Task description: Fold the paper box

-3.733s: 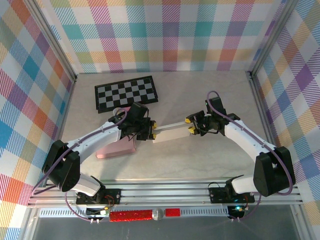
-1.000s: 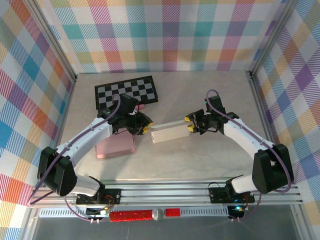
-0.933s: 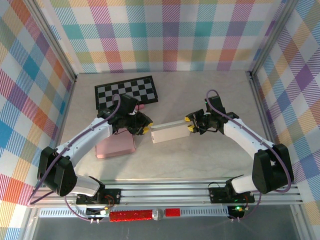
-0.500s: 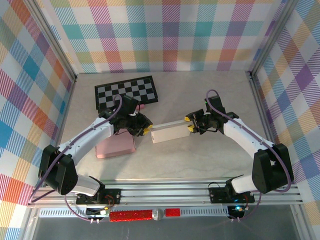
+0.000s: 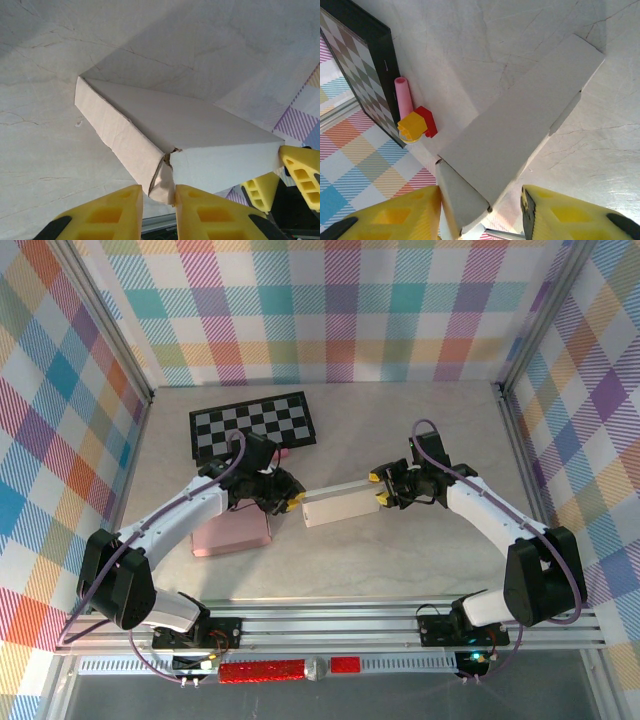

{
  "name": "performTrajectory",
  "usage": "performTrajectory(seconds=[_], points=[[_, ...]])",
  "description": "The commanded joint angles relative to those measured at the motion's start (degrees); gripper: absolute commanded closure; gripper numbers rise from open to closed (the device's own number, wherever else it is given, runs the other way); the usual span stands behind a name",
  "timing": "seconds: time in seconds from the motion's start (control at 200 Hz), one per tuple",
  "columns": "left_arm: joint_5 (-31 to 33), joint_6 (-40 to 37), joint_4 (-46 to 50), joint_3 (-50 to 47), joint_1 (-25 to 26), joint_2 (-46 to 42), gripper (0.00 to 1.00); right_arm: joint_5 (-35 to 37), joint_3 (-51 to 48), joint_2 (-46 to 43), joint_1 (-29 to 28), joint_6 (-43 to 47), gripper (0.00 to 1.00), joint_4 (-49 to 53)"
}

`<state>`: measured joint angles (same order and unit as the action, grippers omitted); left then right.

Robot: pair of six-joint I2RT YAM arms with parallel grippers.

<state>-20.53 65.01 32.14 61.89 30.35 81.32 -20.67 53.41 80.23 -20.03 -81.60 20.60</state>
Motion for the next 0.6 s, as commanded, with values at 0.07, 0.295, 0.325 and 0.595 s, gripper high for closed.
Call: performTrajectory(seconds=[0.07,0.295,0.325,0.595], points=[[0.2,-1.9,1.0,-1.6,0.8,1.2,0.78,1.0,0.8,1.2,0.1,1.0,0.54,3.1],[1.5,-2.4,2.2,-0.7,0.9,1.1,0.77,0.9,0.7,1.1,0.1,1.2,0.54,3.1],[2.1,-2.7,2.9,0.2,0.9,0.8,0.75,0.9,0.8,1.0,0.1,1.2,0.54,3.2],[4.0,-6.7,6.8,3.8,1.3,0.6,0.7,0.8,0.7,1.2,0.1,1.5,0.54,3.2]])
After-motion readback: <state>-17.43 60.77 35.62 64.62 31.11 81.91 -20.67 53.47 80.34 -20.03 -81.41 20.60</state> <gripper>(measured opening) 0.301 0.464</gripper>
